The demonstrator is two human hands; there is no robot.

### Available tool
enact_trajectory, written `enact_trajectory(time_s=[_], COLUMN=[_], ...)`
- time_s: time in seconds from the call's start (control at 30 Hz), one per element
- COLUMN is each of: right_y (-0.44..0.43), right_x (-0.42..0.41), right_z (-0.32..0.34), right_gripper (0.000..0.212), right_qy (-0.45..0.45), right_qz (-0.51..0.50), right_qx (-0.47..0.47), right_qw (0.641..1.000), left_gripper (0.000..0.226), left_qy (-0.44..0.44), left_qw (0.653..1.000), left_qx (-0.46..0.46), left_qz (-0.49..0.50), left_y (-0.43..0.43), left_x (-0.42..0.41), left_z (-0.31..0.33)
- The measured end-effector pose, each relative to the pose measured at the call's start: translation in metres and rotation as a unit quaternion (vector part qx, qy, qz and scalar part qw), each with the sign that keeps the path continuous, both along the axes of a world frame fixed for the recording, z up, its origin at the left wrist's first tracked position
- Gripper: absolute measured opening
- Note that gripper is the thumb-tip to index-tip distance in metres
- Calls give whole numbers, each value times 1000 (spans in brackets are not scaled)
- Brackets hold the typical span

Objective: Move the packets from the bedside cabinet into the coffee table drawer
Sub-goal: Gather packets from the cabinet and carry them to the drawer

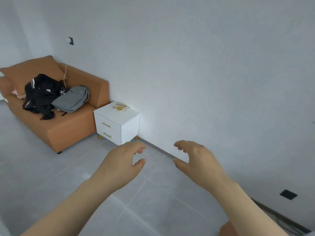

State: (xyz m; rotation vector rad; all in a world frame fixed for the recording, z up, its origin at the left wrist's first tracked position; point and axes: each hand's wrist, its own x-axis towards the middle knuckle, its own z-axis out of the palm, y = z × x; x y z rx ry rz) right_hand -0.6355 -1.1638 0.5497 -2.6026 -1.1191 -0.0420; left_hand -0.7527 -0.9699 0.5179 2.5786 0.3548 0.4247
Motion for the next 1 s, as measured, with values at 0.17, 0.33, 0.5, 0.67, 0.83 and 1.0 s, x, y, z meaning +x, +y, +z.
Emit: enact_trajectory(time_s=[0.17,0.33,0.5,0.67,0.83,1.0], right_y=[83,174,250,313,378,443], right_x=[58,114,164,223,300,379], right_z=[-9,-8,-17,-29,-42,-43], right_gripper=[45,45,45,45,42,42], right_qy=[-1,7,29,43,57,74], right_qz=[26,30,28,30,32,49], right_qx=[-8,-7,-6,-13,1,10], right_qw=[1000,999,999,999,998,996], left_gripper=[33,35,37,38,38,37], left_qy=[-2,10,40,52,45,52], left_qw=[1000,999,999,998,997,994], left_qx=[-4,-5,-2,-11,2,13], left_qz=[23,44,37,44,66,95], left_y=[77,169,243,302,367,423], left_x=[52,100,151,207,276,341], left_z=[-5,3,-2,-14,-17,-10])
